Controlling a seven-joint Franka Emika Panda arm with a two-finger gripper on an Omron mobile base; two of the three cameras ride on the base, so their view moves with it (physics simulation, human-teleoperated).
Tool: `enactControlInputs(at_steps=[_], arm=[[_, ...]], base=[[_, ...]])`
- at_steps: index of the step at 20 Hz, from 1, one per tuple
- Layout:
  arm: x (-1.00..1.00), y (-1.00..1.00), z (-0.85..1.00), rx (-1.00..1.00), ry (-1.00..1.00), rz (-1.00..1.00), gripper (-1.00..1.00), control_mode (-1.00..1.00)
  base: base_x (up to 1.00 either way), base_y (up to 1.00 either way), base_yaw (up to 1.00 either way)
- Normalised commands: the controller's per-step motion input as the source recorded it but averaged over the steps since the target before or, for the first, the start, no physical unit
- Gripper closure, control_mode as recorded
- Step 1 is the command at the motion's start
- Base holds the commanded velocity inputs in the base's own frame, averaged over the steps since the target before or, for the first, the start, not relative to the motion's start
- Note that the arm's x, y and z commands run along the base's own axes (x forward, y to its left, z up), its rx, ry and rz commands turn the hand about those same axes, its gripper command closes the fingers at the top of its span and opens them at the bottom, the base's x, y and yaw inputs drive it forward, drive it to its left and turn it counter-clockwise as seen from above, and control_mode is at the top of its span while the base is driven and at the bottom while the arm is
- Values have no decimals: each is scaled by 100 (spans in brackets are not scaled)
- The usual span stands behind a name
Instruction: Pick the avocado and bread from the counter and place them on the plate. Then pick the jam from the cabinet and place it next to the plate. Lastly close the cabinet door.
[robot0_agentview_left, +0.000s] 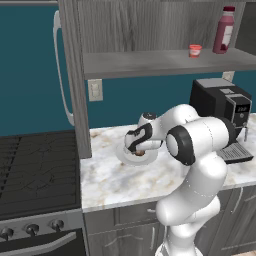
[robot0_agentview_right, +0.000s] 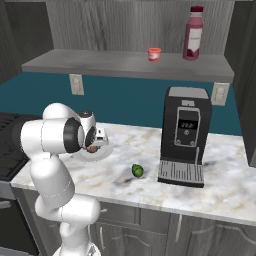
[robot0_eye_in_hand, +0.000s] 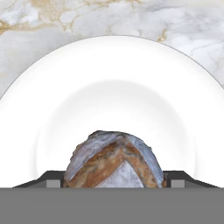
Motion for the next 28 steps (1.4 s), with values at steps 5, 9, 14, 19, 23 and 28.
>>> enactControlInputs(at_steps=[5,9,14,19,23,28], arm=[[0,9,0,0,0,0,100,-100],[0,16,-5,-4,4,0,100,-100],[5,23,-16,-9,12,0,100,-100],[21,20,-21,-9,14,0,100,-100],[31,14,-13,-7,12,0,-100,-100],[14,1,0,-1,3,1,-100,-100]], base=[[0,0,0],[0,0,0],[0,0,0],[0,0,0],[0,0,0],[0,0,0]])
